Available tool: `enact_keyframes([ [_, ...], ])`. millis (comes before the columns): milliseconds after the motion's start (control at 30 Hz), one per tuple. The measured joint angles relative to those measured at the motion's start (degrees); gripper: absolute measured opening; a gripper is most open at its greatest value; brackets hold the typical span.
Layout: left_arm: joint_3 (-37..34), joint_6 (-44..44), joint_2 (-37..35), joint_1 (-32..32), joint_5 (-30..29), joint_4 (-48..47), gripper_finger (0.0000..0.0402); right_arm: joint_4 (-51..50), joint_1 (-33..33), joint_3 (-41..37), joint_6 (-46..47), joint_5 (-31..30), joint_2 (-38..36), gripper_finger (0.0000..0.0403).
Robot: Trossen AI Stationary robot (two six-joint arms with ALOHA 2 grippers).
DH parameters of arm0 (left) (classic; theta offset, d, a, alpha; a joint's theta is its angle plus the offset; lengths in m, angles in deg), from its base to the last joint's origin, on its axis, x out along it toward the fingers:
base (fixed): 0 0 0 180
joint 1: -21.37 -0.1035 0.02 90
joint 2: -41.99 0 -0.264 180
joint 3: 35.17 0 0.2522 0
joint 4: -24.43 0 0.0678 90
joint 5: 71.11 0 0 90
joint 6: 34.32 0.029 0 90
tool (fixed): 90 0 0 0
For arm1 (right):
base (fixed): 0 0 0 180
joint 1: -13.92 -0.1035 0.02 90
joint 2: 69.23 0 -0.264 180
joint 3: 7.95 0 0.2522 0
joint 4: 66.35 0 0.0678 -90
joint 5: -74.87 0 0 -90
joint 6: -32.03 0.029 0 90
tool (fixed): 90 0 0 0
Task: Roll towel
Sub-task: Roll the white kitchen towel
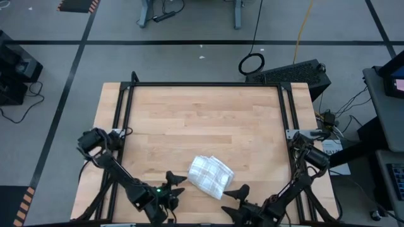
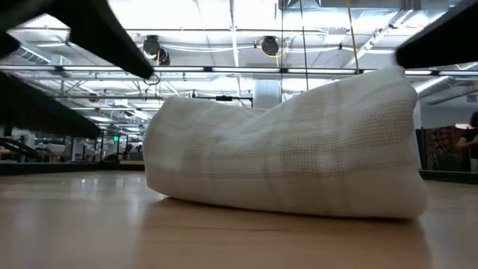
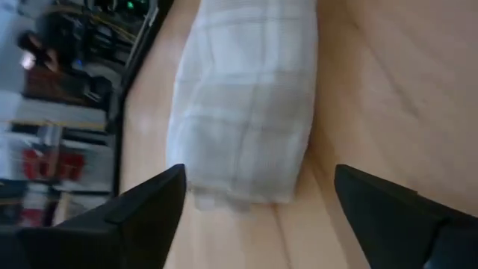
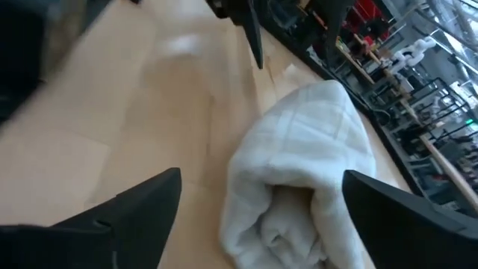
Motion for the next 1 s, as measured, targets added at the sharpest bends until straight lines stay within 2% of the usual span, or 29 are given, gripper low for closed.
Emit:
enact_keyframes([
  [167,0.03,11.32,3.21,-2.45,-1.55,8.24,0.0381,0.17,3.29,0.0,-2.35,1.52,0.04,0.0394],
  [300,0.04,18.31,5.87,-4.3,1.22,11.81,0.0392,0.12,5.57,-0.02,-2.31,2.73,0.04,0.0392],
  [433,0.32,17.9,7.25,-6.82,2.52,11.61,0.0393,-1.23,7.36,-0.02,0.53,4.71,0.07,0.0359],
  [533,0.28,16.7,7.42,-8.26,2.58,11.52,0.0393,-2.6,7.96,-0.04,3.16,6.35,0.09,0.0314],
  [633,0.28,16.7,7.22,-9.97,6.22,11.33,0.0382,-6.0,8.38,-0.04,8.35,7.86,0.09,0.0261],
  [700,0.25,16.45,7.02,-11.32,10.22,11.19,0.0358,-7.71,8.58,-0.04,11.62,9.03,0.09,0.0225],
  [800,0.21,15.6,6.68,-12.9,13.21,11.2,0.0294,-8.28,8.56,-0.04,14.19,9.88,0.09,0.017],
  [1000,-0.13,16.29,4.4,-14.58,14.52,9.37,0.01,-8.62,8.58,-0.04,19.2,9.75,0.09,0.0066],
])
